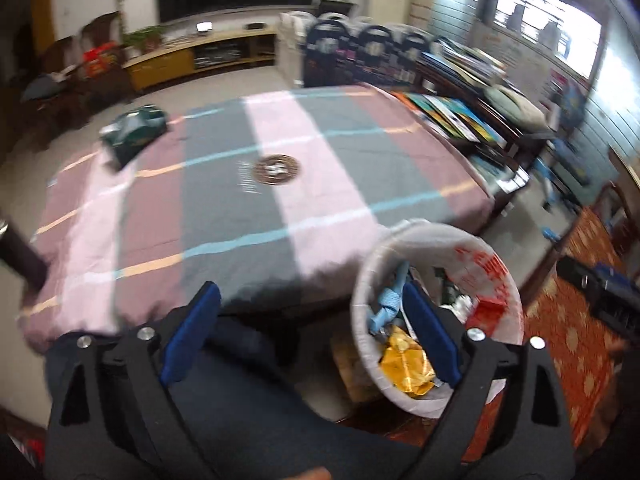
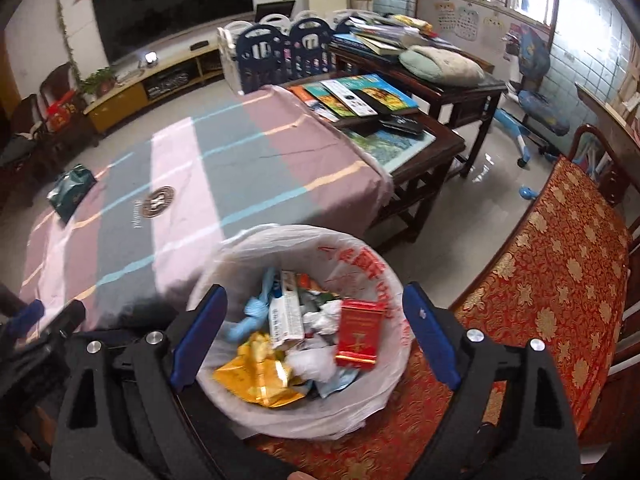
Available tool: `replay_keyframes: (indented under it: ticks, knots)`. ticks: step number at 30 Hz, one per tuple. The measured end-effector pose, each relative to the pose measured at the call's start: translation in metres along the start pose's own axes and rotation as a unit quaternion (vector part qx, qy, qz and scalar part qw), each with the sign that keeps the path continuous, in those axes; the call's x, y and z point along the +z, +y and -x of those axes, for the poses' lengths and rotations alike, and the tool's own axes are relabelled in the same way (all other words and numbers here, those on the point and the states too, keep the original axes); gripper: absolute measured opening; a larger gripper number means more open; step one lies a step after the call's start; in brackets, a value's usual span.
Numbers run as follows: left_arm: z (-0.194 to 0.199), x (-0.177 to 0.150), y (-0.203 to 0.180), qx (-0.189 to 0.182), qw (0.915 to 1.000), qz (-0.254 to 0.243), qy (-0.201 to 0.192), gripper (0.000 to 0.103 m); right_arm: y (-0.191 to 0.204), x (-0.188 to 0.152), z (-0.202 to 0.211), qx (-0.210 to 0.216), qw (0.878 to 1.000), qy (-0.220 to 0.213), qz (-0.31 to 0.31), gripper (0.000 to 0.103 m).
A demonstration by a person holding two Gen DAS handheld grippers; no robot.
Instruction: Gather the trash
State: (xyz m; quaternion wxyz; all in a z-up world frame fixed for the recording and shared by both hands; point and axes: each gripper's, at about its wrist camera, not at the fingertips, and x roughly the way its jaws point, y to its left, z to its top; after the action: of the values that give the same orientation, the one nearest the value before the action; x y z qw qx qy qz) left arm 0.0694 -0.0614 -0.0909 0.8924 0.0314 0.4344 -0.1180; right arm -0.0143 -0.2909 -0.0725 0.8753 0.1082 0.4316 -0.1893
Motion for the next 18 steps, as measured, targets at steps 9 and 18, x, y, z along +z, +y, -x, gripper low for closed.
replay_keyframes:
  ticks: [9, 18]
  knots:
    - [0.089, 0.004, 0.010, 0.057, 0.9966, 0.016, -0.058, 0.100, 0.033, -0.016, 0.052, -0.008, 0.998, -0.057, 0.033, 0.093]
    - [0.108, 0.002, -0.003, 0.064, 0.9949, 0.003, -0.078, 0.100, 0.040, -0.018, 0.068, -0.019, 0.994, -0.097, 0.054, 0.097]
